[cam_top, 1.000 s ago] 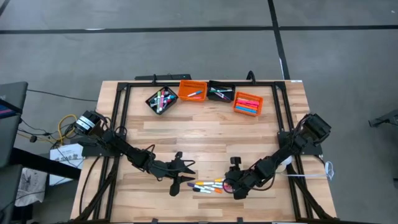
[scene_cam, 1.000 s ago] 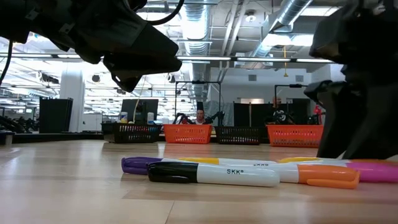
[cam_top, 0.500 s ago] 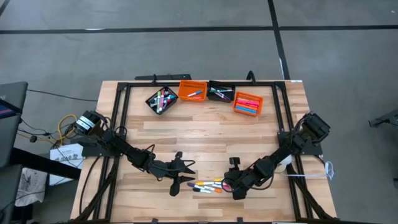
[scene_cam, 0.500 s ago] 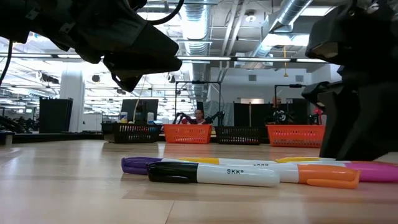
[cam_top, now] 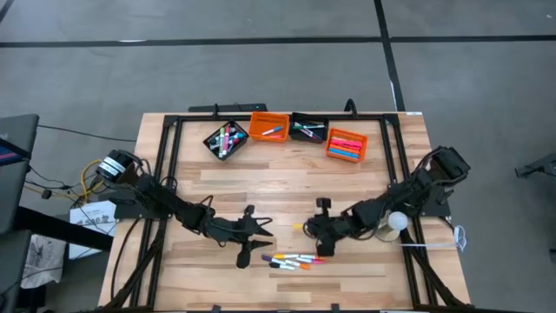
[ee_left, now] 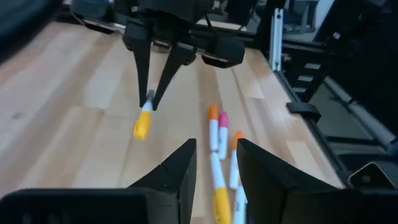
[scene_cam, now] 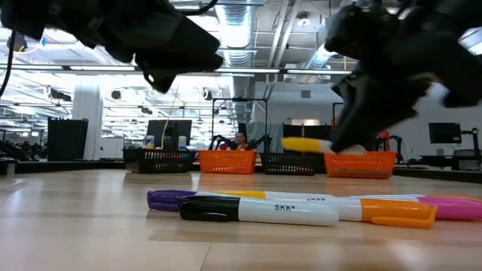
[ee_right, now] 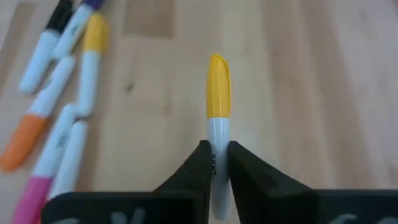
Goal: Pick & Place Markers
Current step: Put the small yellow highlighter into the left orange bin
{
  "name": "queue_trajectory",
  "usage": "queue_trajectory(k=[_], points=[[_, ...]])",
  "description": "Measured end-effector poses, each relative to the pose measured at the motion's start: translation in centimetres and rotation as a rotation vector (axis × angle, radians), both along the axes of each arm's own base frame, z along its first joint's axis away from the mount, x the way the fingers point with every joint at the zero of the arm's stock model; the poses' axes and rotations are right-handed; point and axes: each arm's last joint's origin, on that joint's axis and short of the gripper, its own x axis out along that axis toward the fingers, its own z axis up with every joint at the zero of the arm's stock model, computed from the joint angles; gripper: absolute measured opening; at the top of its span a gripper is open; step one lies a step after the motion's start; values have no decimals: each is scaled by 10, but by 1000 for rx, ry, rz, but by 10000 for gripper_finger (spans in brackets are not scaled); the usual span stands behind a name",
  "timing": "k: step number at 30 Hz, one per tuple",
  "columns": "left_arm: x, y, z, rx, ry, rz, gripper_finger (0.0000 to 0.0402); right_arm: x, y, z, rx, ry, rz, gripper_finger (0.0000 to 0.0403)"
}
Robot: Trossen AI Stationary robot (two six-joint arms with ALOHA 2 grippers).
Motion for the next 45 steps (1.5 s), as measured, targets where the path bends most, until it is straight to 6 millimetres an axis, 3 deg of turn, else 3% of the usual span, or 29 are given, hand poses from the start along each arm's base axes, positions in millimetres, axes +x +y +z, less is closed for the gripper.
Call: queue_trajectory(k=[5, 9, 14, 17, 22, 27, 35, 45], points=[[-9, 14, 20, 77, 35, 8, 115, 9, -28, 16, -40, -41, -8, 14], [-14, 25, 32, 161, 36, 5, 115, 17, -61, 27, -34, -63, -51, 23], [-9, 47, 35, 247, 59, 52, 115, 28, -105, 36, 18, -59, -69, 35], [-4, 68, 32, 260, 79, 121, 115, 32, -120, 39, 24, -78, -42, 22], [-5, 106, 15, 265, 152, 187, 115, 35, -126, 46, -3, -76, -5, 18], [-2, 130, 15, 241, 142, 164, 116, 37, -134, 51, -6, -63, -28, 29], [9, 141, 13, 330, 80, 155, 153, 37, -137, 52, -22, -67, -17, 20], [46, 148, 13, 407, 82, 152, 177, 36, -136, 50, -21, -41, -15, 17]])
